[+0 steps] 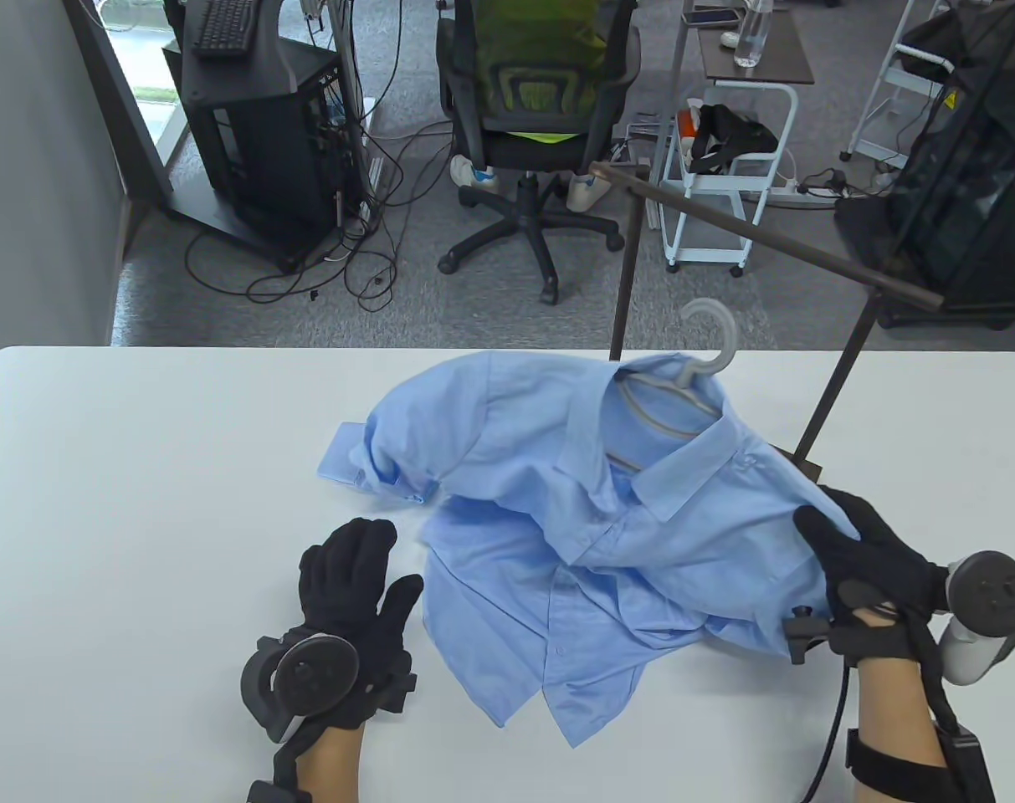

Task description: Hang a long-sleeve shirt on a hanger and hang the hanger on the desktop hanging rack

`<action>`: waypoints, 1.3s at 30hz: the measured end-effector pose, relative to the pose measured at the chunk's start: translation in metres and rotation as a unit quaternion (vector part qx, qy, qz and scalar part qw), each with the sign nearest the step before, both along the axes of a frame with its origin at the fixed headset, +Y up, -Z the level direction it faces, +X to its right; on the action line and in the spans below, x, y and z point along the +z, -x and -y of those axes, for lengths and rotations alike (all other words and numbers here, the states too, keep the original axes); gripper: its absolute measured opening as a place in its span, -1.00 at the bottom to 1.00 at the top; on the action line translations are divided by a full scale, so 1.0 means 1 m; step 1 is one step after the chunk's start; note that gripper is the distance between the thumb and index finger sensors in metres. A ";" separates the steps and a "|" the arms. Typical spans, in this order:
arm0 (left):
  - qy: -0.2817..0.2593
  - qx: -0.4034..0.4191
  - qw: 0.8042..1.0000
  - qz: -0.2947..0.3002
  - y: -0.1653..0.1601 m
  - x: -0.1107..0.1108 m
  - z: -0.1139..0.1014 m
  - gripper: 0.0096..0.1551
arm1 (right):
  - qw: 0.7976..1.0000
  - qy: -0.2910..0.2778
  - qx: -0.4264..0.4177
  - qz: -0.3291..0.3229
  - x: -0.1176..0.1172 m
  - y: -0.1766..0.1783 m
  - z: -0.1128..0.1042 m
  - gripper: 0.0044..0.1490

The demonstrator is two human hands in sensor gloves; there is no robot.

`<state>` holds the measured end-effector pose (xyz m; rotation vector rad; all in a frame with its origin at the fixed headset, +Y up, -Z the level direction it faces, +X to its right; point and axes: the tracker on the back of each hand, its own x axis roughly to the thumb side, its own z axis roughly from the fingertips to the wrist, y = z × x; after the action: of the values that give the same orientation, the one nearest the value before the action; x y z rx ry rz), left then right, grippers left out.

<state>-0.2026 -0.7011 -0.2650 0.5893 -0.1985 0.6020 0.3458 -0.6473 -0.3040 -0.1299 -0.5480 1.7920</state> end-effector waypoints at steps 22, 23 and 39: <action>0.022 -0.016 1.000 0.009 -0.006 -0.004 0.004 -0.14 | 0.987 0.126 0.016 0.100 -0.074 -0.004 -0.030 -0.34; 0.022 -0.017 1.000 0.009 -0.006 -0.004 0.004 -0.13 | 0.987 0.127 0.019 0.098 -0.077 -0.005 -0.027 -0.34; 0.024 -0.024 0.999 0.009 -0.007 -0.005 0.004 -0.13 | 0.971 0.194 0.056 0.129 -0.107 -0.019 -0.011 -0.10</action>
<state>-0.1957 -0.7053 -0.2703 0.5309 -0.2143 0.5637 0.3647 -0.6365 -0.4115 -0.6205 -0.3853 1.9899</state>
